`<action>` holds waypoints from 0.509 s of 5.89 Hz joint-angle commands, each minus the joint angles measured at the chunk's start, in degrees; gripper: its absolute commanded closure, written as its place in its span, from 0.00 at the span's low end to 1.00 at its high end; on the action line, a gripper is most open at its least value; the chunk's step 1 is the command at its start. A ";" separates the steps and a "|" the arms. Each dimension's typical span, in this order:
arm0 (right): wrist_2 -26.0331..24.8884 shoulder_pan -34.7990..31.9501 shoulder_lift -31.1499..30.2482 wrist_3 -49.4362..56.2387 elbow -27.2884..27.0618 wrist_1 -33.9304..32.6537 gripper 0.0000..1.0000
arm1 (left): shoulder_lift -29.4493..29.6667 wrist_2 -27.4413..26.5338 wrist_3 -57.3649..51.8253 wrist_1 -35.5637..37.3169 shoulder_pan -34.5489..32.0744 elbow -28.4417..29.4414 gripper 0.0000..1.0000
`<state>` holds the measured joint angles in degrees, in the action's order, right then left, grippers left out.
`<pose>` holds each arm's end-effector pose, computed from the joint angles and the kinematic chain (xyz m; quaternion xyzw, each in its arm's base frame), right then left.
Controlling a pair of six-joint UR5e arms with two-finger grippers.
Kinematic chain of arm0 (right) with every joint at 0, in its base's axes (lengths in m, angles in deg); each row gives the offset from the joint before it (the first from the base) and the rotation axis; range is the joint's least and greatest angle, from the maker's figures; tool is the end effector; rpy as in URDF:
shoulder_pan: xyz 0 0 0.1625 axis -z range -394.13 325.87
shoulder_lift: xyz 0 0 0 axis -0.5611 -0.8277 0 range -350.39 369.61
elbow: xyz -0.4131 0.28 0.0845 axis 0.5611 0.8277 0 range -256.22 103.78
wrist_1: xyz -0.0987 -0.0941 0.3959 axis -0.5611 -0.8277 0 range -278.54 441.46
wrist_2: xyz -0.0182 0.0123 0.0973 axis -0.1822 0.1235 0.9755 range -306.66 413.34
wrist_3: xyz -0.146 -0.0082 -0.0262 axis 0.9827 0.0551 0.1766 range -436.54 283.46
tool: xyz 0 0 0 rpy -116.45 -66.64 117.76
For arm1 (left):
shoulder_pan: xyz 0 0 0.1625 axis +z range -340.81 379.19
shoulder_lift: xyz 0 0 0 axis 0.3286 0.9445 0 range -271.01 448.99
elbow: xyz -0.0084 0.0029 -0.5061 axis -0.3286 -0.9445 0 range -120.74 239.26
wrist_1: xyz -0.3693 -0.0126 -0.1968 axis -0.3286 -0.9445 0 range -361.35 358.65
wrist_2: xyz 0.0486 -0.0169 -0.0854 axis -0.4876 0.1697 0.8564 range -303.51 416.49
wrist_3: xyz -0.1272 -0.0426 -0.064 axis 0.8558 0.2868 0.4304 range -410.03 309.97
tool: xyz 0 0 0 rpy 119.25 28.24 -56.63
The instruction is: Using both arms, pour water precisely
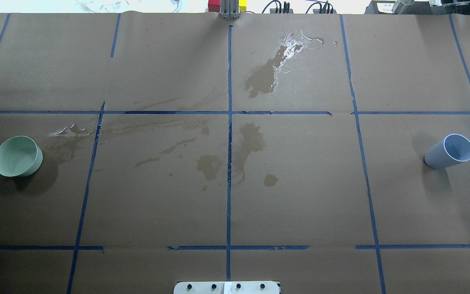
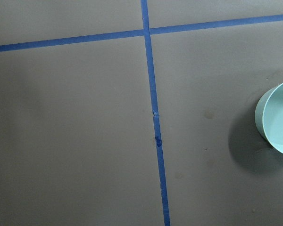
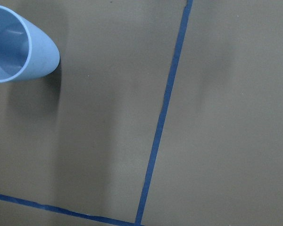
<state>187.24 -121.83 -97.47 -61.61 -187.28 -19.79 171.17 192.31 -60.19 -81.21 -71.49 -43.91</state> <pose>0.0169 -0.3337 0.7375 -0.0174 -0.3773 -0.1152 0.9188 -0.0316 -0.4166 0.7385 -0.0016 0.3909 0.0599 0.9185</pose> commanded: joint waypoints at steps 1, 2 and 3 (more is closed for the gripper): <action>-0.04 -0.45 0.02 0.19 0.76 0.09 0.00 | 0.08 0.14 0.32 0.05 0.06 0.34 0.00; -0.12 -2.20 -0.24 0.37 1.19 2.09 0.00 | 0.08 0.23 0.32 0.05 -0.03 0.52 0.00; -0.21 -2.47 -0.59 -0.33 1.29 4.63 0.00 | 0.17 0.05 0.23 -0.04 0.06 0.61 0.00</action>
<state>187.11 -123.73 -97.76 -61.51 -186.16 -17.33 171.29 192.46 -59.90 -81.19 -71.47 -43.42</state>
